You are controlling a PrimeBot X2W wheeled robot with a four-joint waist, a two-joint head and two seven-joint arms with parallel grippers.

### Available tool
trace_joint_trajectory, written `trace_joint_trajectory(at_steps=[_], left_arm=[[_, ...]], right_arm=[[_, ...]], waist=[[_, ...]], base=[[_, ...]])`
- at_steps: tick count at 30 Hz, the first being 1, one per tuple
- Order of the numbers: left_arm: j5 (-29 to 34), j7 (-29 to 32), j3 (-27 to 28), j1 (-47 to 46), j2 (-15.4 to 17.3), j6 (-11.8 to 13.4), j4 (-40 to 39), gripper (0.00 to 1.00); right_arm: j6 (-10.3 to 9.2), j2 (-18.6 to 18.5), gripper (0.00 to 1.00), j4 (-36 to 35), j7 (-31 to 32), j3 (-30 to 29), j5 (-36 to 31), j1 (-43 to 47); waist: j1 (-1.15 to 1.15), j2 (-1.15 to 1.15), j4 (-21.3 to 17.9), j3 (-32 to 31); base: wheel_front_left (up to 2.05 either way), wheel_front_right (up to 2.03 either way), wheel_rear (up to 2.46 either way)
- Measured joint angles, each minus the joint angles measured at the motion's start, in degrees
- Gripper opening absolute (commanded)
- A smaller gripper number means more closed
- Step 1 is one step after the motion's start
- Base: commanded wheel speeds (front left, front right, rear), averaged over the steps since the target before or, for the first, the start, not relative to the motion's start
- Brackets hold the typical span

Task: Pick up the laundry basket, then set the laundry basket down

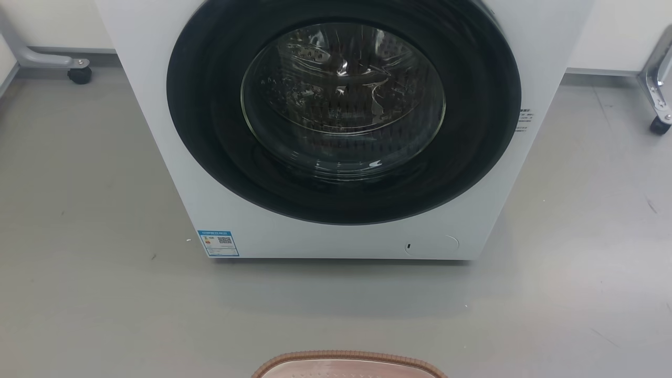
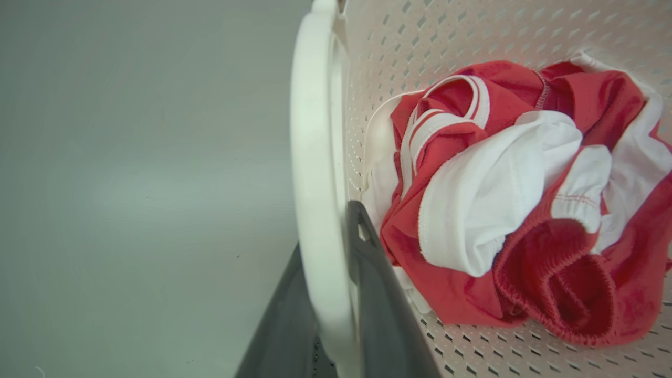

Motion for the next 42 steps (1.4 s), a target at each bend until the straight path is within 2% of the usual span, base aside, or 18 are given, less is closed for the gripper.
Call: trace_joint_trajectory(at_steps=[12,20,42], left_arm=[[-0.25,-0.11,-0.08,-0.70,0.00,-0.31,0.22,0.00],[-0.32,-1.02,-0.08,-3.53,0.19,-0.18,-0.19,0.00],[-1.35,-2.05,1.65,-19.29,0.79,3.27,-5.22,0.00]], right_arm=[[0.08,0.00,0.00,0.36,-0.74,0.91,0.44,-0.74],[0.08,-0.09,0.00,0.46,-1.02,1.46,0.44,-4.95],[0.09,-1.13,0.00,2.85,-3.46,1.16,-1.83,-24.74]], waist=[[0.00,0.00,-0.24,1.51],[0.00,0.00,-0.39,4.34],[0.01,0.01,-0.83,19.74]], base=[[0.00,0.00,0.00],[0.00,0.00,0.00],[0.00,0.00,0.00]])
